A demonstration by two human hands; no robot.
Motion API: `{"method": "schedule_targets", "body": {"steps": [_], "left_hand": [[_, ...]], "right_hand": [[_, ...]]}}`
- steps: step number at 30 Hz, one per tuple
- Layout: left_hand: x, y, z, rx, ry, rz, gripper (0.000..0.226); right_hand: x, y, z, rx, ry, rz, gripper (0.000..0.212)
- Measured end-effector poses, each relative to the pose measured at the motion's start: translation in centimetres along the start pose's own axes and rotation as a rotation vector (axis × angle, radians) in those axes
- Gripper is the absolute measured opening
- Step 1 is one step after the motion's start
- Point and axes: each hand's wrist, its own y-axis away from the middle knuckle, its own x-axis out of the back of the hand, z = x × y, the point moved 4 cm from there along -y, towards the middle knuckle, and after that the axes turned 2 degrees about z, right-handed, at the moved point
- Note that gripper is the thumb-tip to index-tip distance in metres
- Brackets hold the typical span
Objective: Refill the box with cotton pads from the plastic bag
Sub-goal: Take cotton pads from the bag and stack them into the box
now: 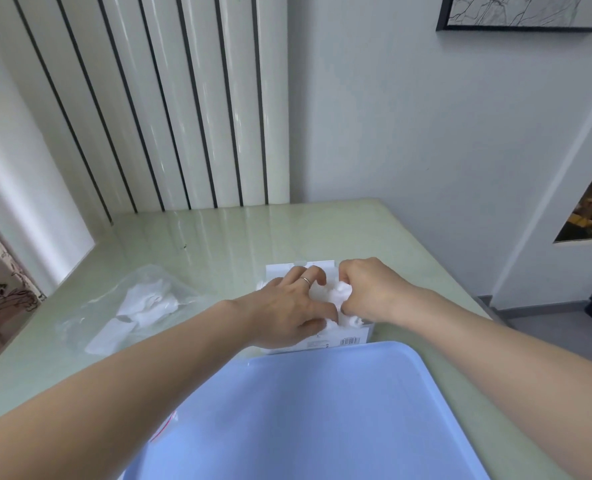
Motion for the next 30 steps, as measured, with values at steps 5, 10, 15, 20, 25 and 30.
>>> {"method": "schedule_targets", "body": {"steps": [5,10,15,20,25,30], "left_hand": [[-0.2,0.8,-0.7,0.065,-0.027,-0.067,0.041],[0.1,0.8,-1.0,0.102,0.001,-0.037,0.045],[0.0,1.0,-1.3,0.178,0.033,-0.022,0.047],[0.0,1.2,-2.2,0.313,0.067,0.013,0.060],[-0.1,1.3,-2.5,0.372,0.122,0.032,0.064],[0.1,1.0,-2.6,0.409,0.134,0.039,0.070]], "right_hand": [[-0.8,0.0,0.1,-0.020,-0.081,-0.045,0.027],[-0.5,0.5,-0.8,0.059,0.121,0.009,0.027],[-0.9,0.4,-1.4,0.055,0.186,-0.048,0.025],[-1.2,-0.2,-0.8,0.032,0.200,-0.012,0.023],[-1.6,-0.9,-0.5,-0.052,0.003,-0.142,0.010],[-1.9,-0.6,-0.9,-0.117,-0.008,-0.211,0.027]]}}
